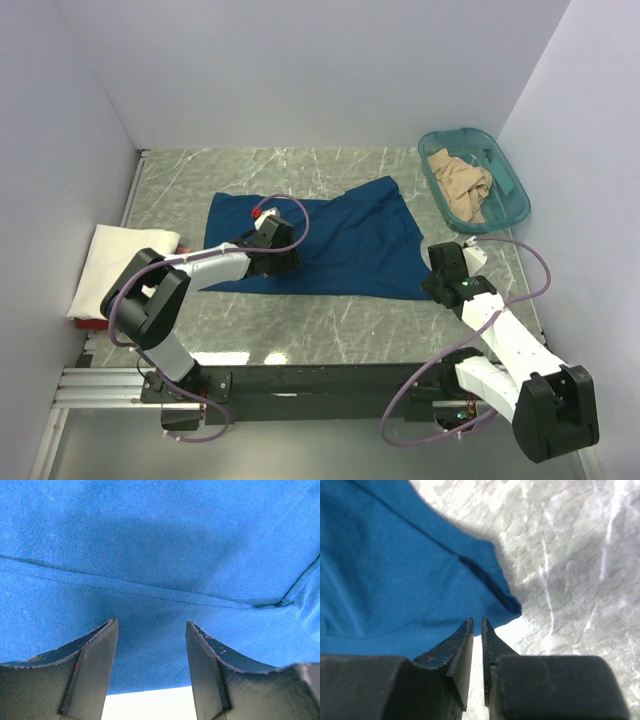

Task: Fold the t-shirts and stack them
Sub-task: Fold the tshirt

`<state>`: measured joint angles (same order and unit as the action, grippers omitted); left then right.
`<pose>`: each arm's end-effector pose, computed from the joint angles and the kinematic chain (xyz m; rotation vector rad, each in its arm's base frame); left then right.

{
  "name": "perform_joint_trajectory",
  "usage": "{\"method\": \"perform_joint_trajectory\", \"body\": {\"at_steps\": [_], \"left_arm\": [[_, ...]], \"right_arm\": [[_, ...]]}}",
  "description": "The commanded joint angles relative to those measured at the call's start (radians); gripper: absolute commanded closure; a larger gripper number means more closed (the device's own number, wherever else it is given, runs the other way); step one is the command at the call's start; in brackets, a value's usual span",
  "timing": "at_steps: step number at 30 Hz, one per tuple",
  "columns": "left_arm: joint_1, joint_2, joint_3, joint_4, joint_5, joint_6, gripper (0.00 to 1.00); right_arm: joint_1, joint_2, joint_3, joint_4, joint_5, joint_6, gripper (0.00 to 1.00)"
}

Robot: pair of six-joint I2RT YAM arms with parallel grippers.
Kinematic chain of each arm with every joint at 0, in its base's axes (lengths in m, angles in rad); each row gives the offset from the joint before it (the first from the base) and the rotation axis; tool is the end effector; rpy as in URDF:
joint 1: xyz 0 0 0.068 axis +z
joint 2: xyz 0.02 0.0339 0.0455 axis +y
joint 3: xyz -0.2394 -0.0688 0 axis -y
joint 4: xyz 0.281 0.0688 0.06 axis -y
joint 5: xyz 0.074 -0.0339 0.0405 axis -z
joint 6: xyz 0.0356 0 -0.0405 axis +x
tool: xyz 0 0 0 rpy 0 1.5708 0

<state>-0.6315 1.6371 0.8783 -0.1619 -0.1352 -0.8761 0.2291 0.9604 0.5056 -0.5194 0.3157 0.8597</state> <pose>0.2831 -0.2011 0.1156 -0.3674 2.5140 -0.4605 0.2189 0.0397 0.1509 0.8822 2.3141 0.0571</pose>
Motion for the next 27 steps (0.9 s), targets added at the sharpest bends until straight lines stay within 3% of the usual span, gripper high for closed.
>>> {"method": "perform_joint_trajectory", "body": {"at_steps": [1, 7, 10, 15, 20, 27], "left_arm": [[0.003, -0.052, 0.001, 0.022, 0.002, 0.008, 0.38], [0.003, -0.056, 0.047, -0.001, -0.009, 0.015, 0.37], [0.003, -0.059, 0.056, -0.007, -0.015, 0.016, 0.37], [0.004, -0.092, 0.051, -0.019, -0.02, 0.014, 0.38], [0.004, -0.131, 0.05, -0.053, -0.03, 0.025, 0.37], [0.006, -0.183, 0.018, -0.051, -0.035, 0.026, 0.37]], "right_arm": [[-0.007, -0.051, 0.02, -0.018, -0.043, -0.025, 0.8], [0.025, -0.092, 0.079, 0.067, -0.161, -0.125, 0.71], [0.116, 0.021, 0.227, 0.09, -0.118, -0.146, 0.71], [0.216, 0.361, 0.457, 0.091, -0.073, -0.198, 0.71], [0.236, 0.627, 0.678, 0.049, -0.017, -0.232, 0.71], [0.239, 0.81, 0.821, 0.012, 0.034, -0.277, 0.65]]}}
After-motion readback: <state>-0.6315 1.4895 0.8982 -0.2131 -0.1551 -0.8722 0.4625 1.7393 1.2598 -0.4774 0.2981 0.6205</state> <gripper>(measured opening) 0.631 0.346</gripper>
